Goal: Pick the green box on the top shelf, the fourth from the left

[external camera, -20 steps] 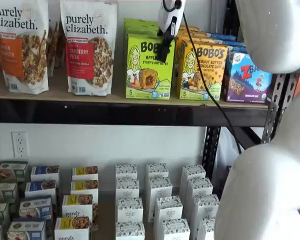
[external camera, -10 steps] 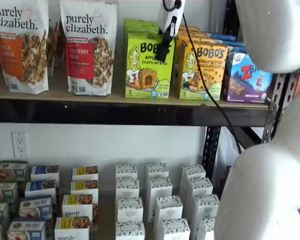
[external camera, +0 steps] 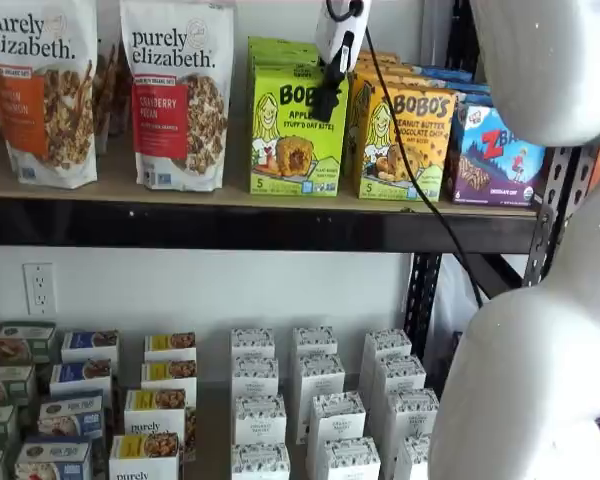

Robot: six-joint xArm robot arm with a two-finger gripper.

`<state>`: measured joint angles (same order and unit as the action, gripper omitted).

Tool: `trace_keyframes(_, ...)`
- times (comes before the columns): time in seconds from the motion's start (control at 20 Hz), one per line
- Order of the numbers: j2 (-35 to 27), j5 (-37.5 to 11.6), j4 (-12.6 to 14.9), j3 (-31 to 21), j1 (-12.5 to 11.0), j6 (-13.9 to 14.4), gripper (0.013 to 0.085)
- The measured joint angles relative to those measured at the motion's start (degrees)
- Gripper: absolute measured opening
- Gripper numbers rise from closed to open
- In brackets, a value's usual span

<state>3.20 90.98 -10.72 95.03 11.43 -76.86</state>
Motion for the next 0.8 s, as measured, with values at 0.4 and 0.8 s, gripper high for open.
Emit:
trace_keyframes(0.4, -0.3, 5.2, -0.7, 2.7, -0.2, 0.3, 0.029)
trace_keyframes(0.8, 3.8, 7.5, -1.7, 0.2, 0.4, 1.4, 0.029)
